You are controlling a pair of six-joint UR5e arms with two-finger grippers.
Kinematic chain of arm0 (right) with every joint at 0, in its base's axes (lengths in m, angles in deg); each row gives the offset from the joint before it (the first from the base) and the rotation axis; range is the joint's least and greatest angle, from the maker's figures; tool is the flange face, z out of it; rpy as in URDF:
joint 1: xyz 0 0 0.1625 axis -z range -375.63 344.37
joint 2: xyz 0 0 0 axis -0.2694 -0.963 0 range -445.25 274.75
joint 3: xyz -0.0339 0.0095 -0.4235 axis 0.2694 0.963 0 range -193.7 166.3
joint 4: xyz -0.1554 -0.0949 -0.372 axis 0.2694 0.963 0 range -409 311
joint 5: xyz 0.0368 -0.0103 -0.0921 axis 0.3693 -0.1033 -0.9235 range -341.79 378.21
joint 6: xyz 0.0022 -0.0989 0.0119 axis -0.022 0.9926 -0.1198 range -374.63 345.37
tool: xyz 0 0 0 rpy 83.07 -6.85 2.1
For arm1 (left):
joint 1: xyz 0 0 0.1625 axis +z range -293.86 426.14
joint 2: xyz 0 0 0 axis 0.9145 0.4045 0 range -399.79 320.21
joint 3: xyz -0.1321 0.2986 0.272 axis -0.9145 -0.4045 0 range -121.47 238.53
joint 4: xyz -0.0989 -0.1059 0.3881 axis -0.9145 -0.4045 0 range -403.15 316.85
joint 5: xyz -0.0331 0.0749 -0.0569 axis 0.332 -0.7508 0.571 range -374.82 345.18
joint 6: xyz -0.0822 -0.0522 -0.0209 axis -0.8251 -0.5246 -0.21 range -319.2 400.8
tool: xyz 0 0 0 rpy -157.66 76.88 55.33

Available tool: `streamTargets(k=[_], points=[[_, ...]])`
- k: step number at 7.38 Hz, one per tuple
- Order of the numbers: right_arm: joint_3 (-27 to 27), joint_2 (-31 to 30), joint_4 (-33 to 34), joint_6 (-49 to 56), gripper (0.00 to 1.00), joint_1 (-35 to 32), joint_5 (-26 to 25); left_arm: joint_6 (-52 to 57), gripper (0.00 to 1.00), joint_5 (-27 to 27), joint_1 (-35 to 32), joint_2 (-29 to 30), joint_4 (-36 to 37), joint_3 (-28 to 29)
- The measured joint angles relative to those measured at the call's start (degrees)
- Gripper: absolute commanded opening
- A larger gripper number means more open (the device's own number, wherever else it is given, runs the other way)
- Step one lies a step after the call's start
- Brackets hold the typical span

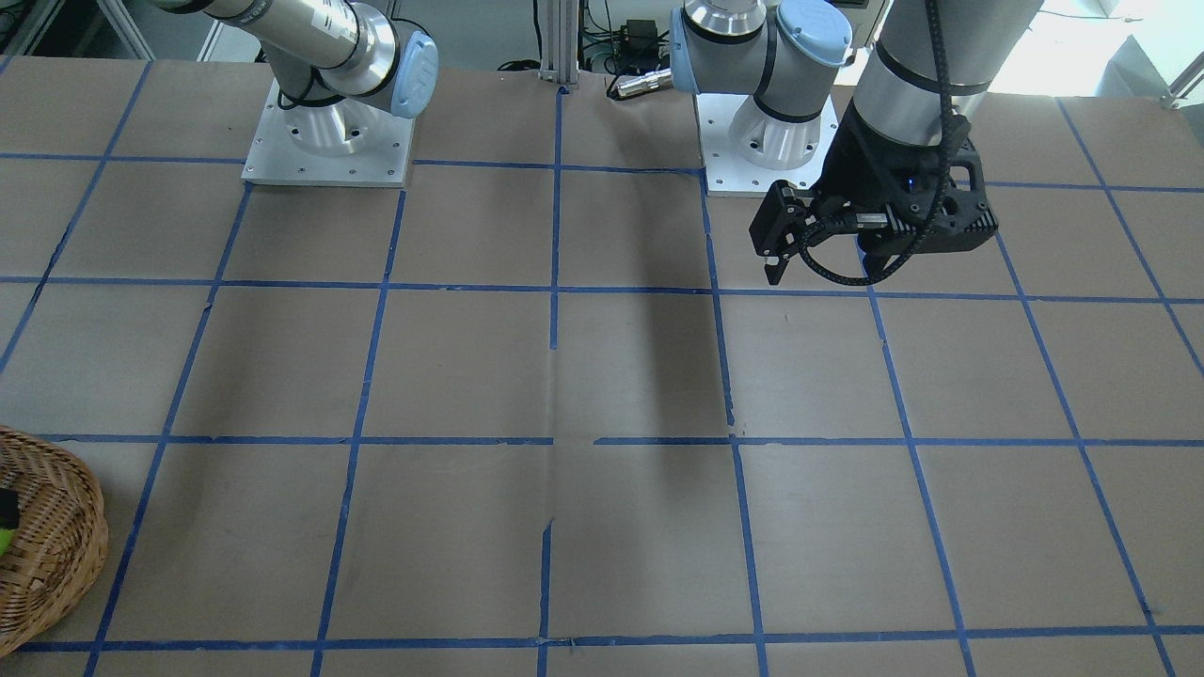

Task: Put all apples into basket
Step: 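Carry the green apple into the basket and open the right gripper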

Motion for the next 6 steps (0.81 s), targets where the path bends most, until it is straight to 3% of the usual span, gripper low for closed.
streamTargets(k=[2, 6], points=[[0.33, 0.03, 0.74, 0.37, 1.00, -0.18, 2.23, -0.03, 1.00, 0.00, 0.00, -0.04, 0.03, 0.05], [1.32, -4.69, -4.91, 0.82, 1.00, -3.62, 1.42, -0.08, 1.00, 0.00, 0.00, -0.13, 0.04, 0.10]])
